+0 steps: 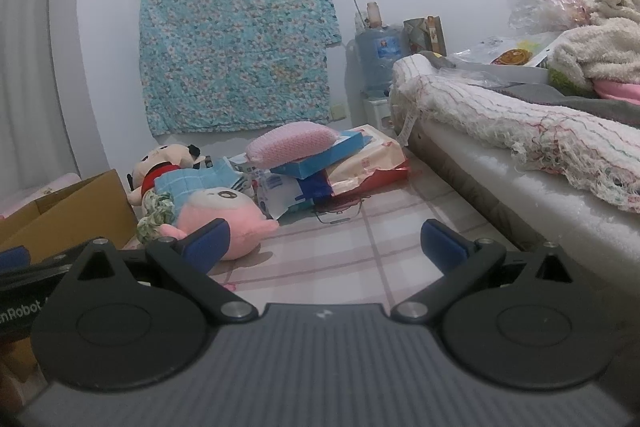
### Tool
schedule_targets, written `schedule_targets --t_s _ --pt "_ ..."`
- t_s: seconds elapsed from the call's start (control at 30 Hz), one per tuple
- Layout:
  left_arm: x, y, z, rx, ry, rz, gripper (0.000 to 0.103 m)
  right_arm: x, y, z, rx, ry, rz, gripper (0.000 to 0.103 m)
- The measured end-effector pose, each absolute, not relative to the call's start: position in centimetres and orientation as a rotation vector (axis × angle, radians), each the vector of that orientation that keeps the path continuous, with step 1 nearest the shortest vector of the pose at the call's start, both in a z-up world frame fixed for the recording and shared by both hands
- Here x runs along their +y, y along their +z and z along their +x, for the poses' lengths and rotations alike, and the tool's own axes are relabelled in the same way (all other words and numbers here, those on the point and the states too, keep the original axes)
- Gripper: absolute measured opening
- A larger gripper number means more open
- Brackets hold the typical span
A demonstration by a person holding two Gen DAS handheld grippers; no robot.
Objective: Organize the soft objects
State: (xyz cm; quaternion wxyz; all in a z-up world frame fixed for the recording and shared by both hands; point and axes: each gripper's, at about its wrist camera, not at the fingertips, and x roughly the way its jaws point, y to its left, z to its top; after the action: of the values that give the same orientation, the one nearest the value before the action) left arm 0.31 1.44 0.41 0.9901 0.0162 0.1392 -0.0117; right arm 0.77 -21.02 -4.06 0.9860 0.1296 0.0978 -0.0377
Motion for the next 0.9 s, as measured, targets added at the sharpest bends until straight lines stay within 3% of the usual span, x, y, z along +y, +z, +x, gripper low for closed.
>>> schedule_targets --t_s 0.9 --pt "2.5 0.7 0.2 0.235 0.024 0.077 0.103 -20.1 -3.6 0.0 0.178 -0.038 0.205 0.102"
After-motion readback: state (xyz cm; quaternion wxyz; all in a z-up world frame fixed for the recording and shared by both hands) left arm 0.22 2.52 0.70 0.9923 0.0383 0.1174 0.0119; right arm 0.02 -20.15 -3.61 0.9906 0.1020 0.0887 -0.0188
